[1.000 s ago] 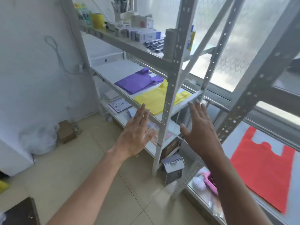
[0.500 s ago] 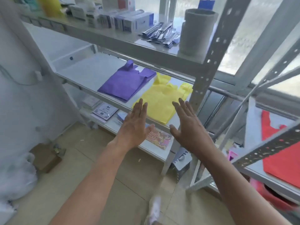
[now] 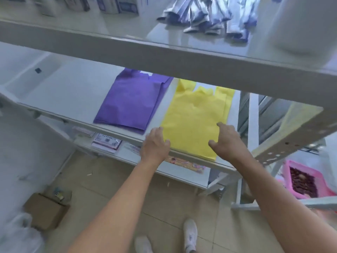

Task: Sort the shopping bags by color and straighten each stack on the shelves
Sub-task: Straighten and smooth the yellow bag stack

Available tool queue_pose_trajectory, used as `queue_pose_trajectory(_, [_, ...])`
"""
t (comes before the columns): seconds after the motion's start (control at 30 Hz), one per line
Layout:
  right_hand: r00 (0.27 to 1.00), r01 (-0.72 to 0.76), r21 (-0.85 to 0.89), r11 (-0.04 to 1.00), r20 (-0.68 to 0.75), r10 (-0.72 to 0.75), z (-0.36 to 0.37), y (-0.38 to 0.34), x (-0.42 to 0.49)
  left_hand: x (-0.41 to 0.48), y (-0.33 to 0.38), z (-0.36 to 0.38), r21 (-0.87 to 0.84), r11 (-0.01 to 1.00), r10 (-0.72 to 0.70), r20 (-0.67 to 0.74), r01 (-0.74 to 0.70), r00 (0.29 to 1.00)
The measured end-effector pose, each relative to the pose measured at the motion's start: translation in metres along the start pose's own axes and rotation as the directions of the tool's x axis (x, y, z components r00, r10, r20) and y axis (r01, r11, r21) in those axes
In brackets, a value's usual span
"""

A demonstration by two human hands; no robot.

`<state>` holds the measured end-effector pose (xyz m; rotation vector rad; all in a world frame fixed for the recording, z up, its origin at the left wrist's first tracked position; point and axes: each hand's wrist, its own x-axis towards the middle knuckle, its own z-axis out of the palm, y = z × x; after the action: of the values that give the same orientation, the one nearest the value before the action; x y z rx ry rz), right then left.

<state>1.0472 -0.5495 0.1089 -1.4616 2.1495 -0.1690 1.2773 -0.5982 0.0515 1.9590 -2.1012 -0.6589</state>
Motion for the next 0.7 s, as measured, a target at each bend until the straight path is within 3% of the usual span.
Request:
queue_pose_trajectory(0.17, [0.933, -0.358, 0.014, 0.934, 0.039, 0.357, 0.039, 0.002, 0.038, 0.060, -0.007, 0.021, 0.018, 0.999, -0.036, -0.019, 0.037, 0.999])
queue_pose_trajectory(0.3, [0.874, -0.482, 0.049, 0.875, -0.050, 0.484, 0.068, 0.004, 0.050, 0.078, -0.010, 0.039, 0.031, 0.998, -0.056, 0.021, 0.056, 0.998])
queue_pose_trajectory(0.4, [0.853, -0.510, 0.073, 0.857, -0.088, 0.515, 0.081, 0.003, 0.063, 0.093, -0.008, 0.044, -0.075, 0.989, -0.126, 0.049, 0.130, 0.991])
queue_pose_trajectory(0.5, [0.852, -0.508, 0.109, 0.854, -0.079, 0.517, 0.089, -0.001, 0.071, 0.111, -0.009, 0.046, -0.072, 0.982, -0.160, 0.149, 0.172, 0.976])
queue_pose_trajectory(0.6, [0.876, -0.464, 0.142, 0.874, -0.076, 0.477, 0.092, -0.004, 0.074, 0.124, -0.014, 0.045, -0.113, 0.980, -0.133, 0.225, 0.161, 0.965])
queue_pose_trajectory(0.7, [0.920, -0.353, 0.284, 0.891, -0.070, 0.387, 0.089, 0.005, 0.070, 0.124, -0.020, 0.041, -0.154, 0.984, -0.054, 0.232, 0.091, 0.971])
